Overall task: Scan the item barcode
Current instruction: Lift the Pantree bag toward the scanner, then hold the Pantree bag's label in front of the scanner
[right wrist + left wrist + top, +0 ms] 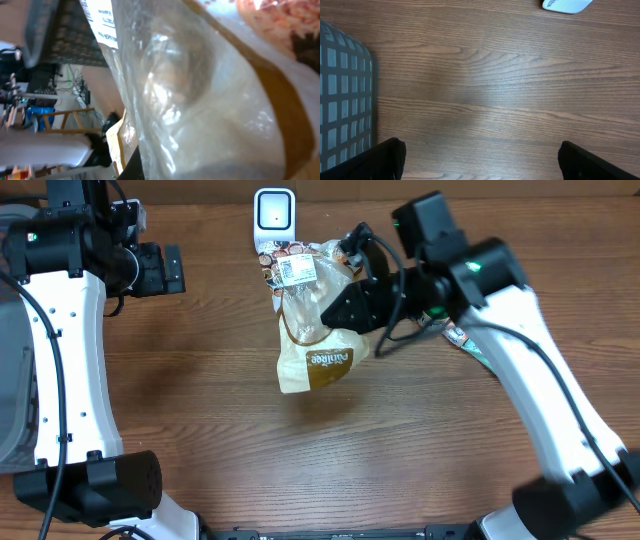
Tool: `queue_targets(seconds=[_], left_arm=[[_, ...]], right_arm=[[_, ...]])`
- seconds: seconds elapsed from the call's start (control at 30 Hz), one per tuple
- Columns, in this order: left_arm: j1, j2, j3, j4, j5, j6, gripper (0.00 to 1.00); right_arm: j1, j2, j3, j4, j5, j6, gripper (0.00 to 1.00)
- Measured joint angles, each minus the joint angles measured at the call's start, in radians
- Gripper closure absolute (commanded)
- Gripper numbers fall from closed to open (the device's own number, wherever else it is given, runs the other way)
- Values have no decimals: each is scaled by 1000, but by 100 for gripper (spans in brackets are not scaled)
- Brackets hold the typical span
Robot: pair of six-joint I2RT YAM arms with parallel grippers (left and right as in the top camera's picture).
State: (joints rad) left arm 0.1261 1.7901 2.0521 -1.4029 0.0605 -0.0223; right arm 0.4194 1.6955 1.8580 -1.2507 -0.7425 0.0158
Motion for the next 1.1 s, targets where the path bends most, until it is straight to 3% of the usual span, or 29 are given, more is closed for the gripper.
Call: queue_targets(seconds=[0.33, 0.77, 0.97, 1.1], left_arm=[[0, 0, 0, 0, 0, 0, 0], [0, 0, 0, 0, 0, 0, 0], [0, 0, 0, 0, 0, 0, 0], [0, 0, 0, 0, 0, 0, 0]], right_arm=[[0, -71, 6, -23, -47, 31, 96], [0, -66, 18, 47, 3, 330, 96], [0, 66, 322, -93, 132, 344, 96], [16, 190, 554, -113, 352, 288, 96]])
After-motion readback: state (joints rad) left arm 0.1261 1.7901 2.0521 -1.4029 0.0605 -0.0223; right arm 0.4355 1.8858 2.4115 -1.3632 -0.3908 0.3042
